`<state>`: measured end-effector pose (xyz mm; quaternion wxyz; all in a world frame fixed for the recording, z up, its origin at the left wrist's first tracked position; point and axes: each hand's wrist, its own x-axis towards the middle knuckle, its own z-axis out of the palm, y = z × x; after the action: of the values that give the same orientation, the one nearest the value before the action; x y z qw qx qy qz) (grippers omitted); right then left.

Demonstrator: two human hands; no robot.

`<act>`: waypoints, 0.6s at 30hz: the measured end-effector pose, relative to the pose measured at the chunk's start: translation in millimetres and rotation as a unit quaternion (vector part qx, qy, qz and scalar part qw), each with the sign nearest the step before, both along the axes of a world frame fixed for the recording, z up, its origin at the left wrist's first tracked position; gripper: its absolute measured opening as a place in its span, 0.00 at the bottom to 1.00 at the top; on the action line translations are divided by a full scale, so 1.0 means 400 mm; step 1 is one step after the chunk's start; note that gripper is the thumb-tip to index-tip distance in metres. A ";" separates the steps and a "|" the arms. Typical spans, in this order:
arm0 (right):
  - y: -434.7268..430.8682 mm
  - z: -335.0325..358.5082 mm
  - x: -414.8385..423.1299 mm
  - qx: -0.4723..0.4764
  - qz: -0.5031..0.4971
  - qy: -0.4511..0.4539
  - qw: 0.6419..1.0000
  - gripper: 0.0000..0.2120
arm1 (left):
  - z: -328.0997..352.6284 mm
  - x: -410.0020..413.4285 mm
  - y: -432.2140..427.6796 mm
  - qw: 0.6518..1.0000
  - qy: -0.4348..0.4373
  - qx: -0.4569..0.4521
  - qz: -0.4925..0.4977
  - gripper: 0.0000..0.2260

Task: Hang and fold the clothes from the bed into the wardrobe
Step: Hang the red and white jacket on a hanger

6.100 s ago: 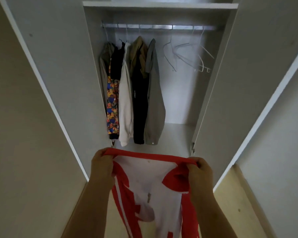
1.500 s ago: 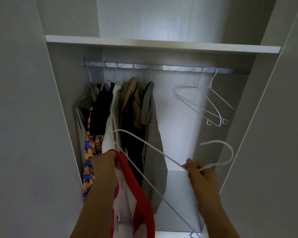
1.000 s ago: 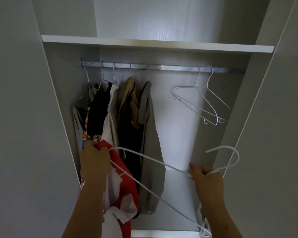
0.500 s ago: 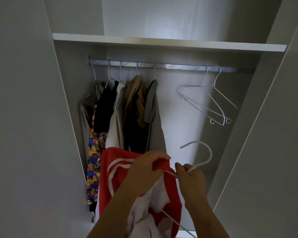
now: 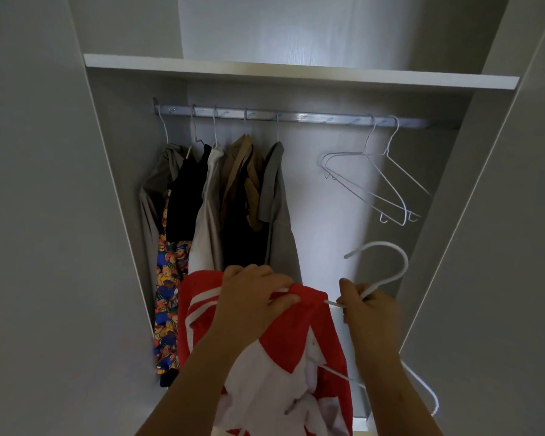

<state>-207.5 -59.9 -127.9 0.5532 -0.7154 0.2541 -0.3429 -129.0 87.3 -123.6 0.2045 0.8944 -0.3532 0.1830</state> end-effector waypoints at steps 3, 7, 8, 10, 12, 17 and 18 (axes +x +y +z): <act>0.015 0.018 -0.010 -0.022 0.007 -0.046 0.999 0.05 | -0.004 0.002 0.002 0.995 0.012 -0.090 0.027 0.14; 0.013 0.005 -0.018 -0.015 -0.020 -0.077 0.997 0.16 | 0.012 0.019 0.015 0.978 -0.009 -0.194 0.080 0.12; 0.011 0.001 -0.018 -0.015 -0.033 -0.075 0.997 0.16 | 0.019 0.022 0.019 0.974 -0.006 -0.209 0.084 0.11; 0.008 -0.012 -0.017 -0.029 -0.058 -0.060 0.996 0.15 | 0.034 0.026 0.033 0.966 0.020 -0.246 0.080 0.09; 0.004 -0.038 -0.016 -0.028 -0.084 -0.040 0.995 0.15 | 0.050 0.030 0.054 0.946 0.064 -0.311 0.071 0.07; 0.003 -0.114 0.008 0.024 0.003 0.080 0.997 0.13 | 0.090 0.033 0.109 0.910 0.126 -0.389 0.067 0.09; 0.007 -0.123 0.017 0.034 0.034 0.104 0.993 0.11 | 0.099 0.028 0.113 0.913 0.125 -0.384 0.060 0.09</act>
<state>-200.8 -56.9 -176.9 0.5592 -0.7363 0.2972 -0.2384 -117.7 132.4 -84.2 0.5632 0.7821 -0.1725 0.2032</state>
